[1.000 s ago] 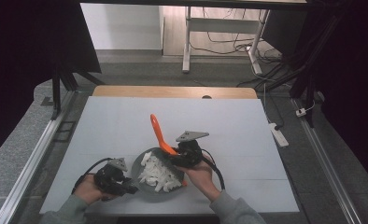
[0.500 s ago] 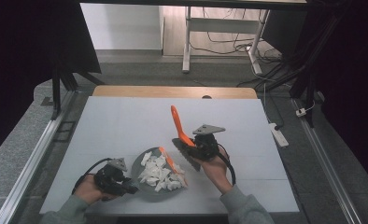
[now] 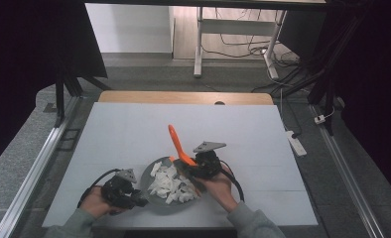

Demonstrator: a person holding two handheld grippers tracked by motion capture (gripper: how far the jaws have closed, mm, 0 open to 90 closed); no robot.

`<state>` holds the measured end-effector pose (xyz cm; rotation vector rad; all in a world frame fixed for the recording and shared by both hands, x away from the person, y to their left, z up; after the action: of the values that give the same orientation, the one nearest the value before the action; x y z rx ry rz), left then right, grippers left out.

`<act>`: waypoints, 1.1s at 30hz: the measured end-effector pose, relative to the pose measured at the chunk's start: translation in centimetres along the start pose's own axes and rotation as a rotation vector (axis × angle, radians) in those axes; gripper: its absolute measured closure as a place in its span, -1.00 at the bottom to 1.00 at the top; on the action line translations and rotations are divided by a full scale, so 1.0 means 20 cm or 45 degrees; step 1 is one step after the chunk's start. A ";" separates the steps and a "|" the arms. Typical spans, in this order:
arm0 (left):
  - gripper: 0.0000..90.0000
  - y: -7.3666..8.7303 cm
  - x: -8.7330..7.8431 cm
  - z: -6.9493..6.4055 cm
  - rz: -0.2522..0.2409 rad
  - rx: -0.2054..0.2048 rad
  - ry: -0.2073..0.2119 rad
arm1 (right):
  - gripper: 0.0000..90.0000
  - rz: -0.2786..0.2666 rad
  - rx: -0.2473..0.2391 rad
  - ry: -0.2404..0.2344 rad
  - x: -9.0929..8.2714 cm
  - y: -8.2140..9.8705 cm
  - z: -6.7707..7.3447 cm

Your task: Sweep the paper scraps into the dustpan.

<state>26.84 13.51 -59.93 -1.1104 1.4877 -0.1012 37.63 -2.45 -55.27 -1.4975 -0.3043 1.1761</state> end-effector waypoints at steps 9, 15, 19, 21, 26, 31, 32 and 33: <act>0.37 0.00 0.01 0.01 -0.019 -0.005 0.005 | 0.58 -0.085 -0.014 -0.081 -0.03 -0.08 0.10; 0.37 -0.01 0.00 0.03 -0.048 -0.014 -0.025 | 0.58 -0.124 0.016 -0.034 -0.09 -0.12 0.00; 0.37 -0.02 -0.01 0.04 -0.082 -0.018 -0.039 | 0.58 -0.143 0.031 -0.016 -0.12 -0.14 -0.04; 0.37 -0.03 -0.01 0.04 -0.101 -0.021 -0.041 | 0.58 -0.156 0.038 -0.006 -0.14 -0.15 -0.06; 0.37 -0.04 -0.03 0.06 -0.131 -0.030 -0.070 | 0.58 -0.188 0.048 0.006 -0.17 -0.18 -0.09; 0.37 -0.04 -0.04 0.07 -0.145 -0.040 -0.086 | 0.58 -0.192 0.045 0.016 -0.19 -0.18 -0.12; 0.37 -0.04 -0.04 0.07 -0.150 -0.044 -0.091 | 0.58 -0.194 0.042 0.019 -0.20 -0.18 -0.13; 0.37 -0.05 -0.04 0.07 -0.155 -0.047 -0.095 | 0.58 -0.194 0.044 0.020 -0.20 -0.18 -0.13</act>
<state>28.40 14.26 -59.24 -1.2214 1.3603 -0.1162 39.36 -5.83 -50.54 -1.4272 -0.3791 1.0436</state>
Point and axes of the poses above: each handheld gripper's, and its own axes: x roughly forward along the jaws, y roughly out of its underside, z roughly to its left, the point moved 10 cm from there along x, roughly forward along the jaws, and after that the axes turned 9 degrees about -z, right-handed, at the moved point
